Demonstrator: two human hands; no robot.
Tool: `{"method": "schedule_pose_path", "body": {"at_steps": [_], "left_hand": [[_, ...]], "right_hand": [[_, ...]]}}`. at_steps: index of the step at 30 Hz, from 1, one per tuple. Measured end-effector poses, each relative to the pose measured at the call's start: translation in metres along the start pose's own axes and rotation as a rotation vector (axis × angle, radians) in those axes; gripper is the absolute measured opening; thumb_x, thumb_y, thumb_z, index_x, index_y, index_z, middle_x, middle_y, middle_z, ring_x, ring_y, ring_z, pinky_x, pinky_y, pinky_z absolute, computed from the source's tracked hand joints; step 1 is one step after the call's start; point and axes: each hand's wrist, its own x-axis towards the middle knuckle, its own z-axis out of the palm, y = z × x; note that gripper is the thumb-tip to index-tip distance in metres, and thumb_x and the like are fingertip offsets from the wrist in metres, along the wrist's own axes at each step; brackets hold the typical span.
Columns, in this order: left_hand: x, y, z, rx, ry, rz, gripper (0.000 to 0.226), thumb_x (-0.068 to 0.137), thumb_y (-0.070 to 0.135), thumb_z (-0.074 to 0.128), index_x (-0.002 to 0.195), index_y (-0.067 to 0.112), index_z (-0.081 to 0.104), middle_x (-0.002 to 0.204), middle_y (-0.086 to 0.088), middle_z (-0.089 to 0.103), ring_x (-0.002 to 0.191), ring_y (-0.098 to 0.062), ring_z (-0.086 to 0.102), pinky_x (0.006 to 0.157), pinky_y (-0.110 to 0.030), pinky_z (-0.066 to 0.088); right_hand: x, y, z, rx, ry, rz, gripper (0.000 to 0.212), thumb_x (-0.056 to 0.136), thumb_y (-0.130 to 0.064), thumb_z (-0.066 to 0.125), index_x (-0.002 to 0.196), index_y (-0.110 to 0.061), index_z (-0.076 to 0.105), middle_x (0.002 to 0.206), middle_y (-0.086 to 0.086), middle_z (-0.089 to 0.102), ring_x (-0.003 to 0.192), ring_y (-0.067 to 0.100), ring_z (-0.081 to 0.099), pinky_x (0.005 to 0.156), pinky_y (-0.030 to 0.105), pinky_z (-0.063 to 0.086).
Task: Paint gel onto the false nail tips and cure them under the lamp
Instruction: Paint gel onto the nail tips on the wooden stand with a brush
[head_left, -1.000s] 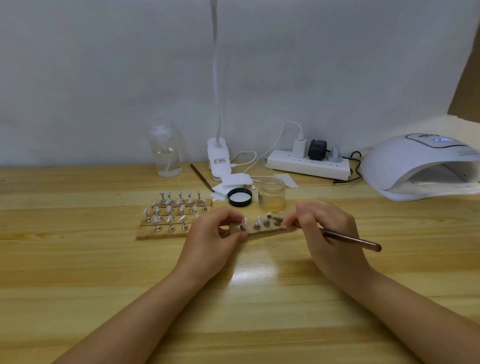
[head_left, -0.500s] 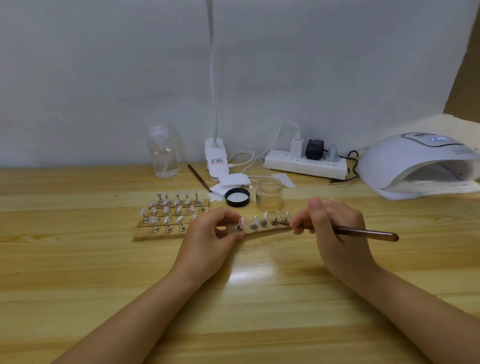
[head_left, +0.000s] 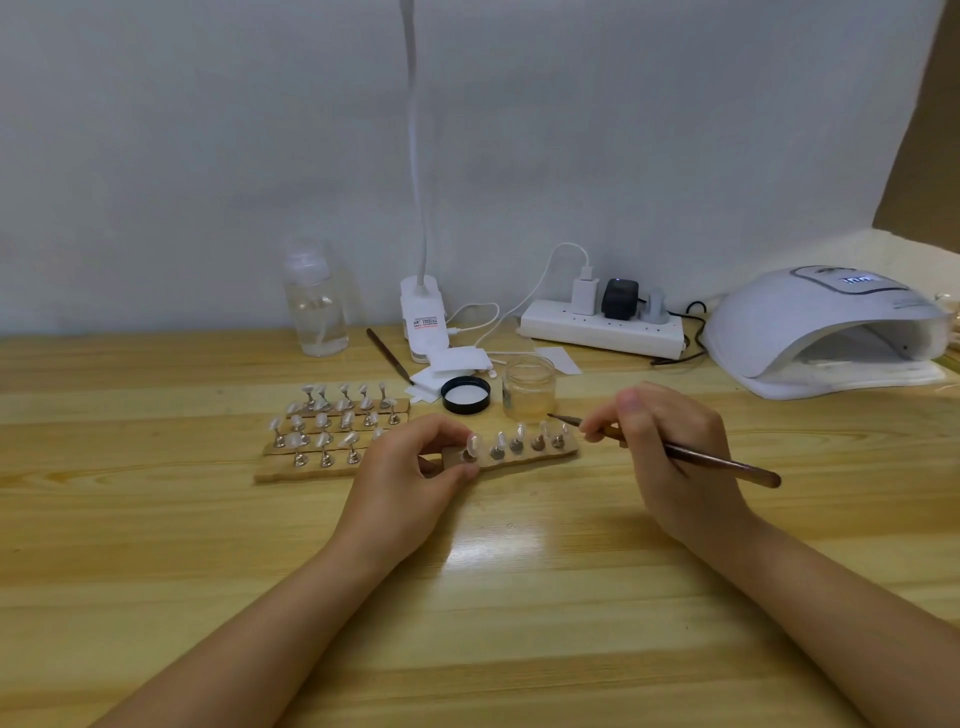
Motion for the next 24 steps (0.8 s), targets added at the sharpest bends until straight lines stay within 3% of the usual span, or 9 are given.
{"method": "schedule_pose_path", "body": {"at_steps": [2, 7, 12, 17, 21, 24], "left_hand": [[-0.0002, 0.0003, 0.0000, -0.005, 0.003, -0.006, 0.033, 0.074, 0.002, 0.071, 0.077, 0.033, 0.059, 0.083, 0.013, 0.063, 0.086, -0.003, 0.060, 0.072, -0.013, 0.049], [-0.0007, 0.0010, -0.0006, -0.011, -0.006, -0.008, 0.031, 0.075, 0.002, 0.071, 0.078, 0.031, 0.060, 0.085, 0.012, 0.064, 0.087, -0.001, 0.060, 0.074, -0.013, 0.050], [-0.0010, 0.0021, -0.0011, -0.016, -0.008, -0.011, 0.031, 0.075, 0.002, 0.070, 0.078, 0.031, 0.060, 0.085, 0.013, 0.064, 0.087, -0.002, 0.060, 0.075, -0.013, 0.050], [-0.0009, 0.0027, -0.0016, -0.016, -0.016, -0.016, 0.031, 0.075, 0.002, 0.070, 0.080, 0.031, 0.060, 0.087, 0.013, 0.063, 0.089, -0.001, 0.060, 0.075, -0.012, 0.049], [-0.0007, 0.0031, -0.0015, -0.015, -0.019, -0.022, 0.030, 0.075, 0.002, 0.070, 0.080, 0.030, 0.060, 0.088, 0.013, 0.063, 0.088, 0.000, 0.060, 0.074, -0.010, 0.048], [-0.0009, 0.0023, -0.0018, -0.029, -0.015, -0.029, 0.029, 0.075, 0.003, 0.070, 0.081, 0.029, 0.061, 0.088, 0.013, 0.064, 0.088, 0.000, 0.060, 0.073, -0.009, 0.047]], "right_hand": [[-0.0014, 0.0011, 0.0004, -0.005, -0.017, 0.024, 0.048, 0.093, -0.025, 0.033, 0.063, -0.008, 0.067, 0.058, -0.005, 0.061, 0.056, 0.007, 0.058, 0.057, 0.022, 0.046], [-0.0005, 0.0021, -0.0034, 0.024, 0.052, 0.035, 0.046, 0.093, -0.023, 0.032, 0.063, -0.010, 0.064, 0.054, -0.002, 0.059, 0.056, 0.006, 0.057, 0.056, 0.011, 0.042], [-0.0011, 0.0055, -0.0041, -0.007, 0.022, 0.084, 0.051, 0.092, -0.030, 0.032, 0.060, -0.009, 0.065, 0.053, -0.002, 0.059, 0.054, 0.009, 0.057, 0.054, 0.020, 0.044], [-0.0007, 0.0038, -0.0043, 0.009, 0.050, 0.074, 0.051, 0.093, -0.028, 0.031, 0.060, -0.008, 0.065, 0.051, 0.000, 0.059, 0.053, 0.009, 0.057, 0.053, 0.017, 0.042], [-0.0004, 0.0045, -0.0040, -0.015, 0.019, 0.112, 0.051, 0.092, -0.033, 0.032, 0.061, -0.009, 0.065, 0.054, -0.001, 0.060, 0.053, 0.009, 0.058, 0.054, 0.026, 0.046], [-0.0002, 0.0022, -0.0044, 0.020, 0.019, 0.127, 0.052, 0.091, -0.034, 0.032, 0.056, -0.010, 0.063, 0.048, 0.000, 0.057, 0.049, 0.010, 0.056, 0.052, 0.019, 0.043]]}}
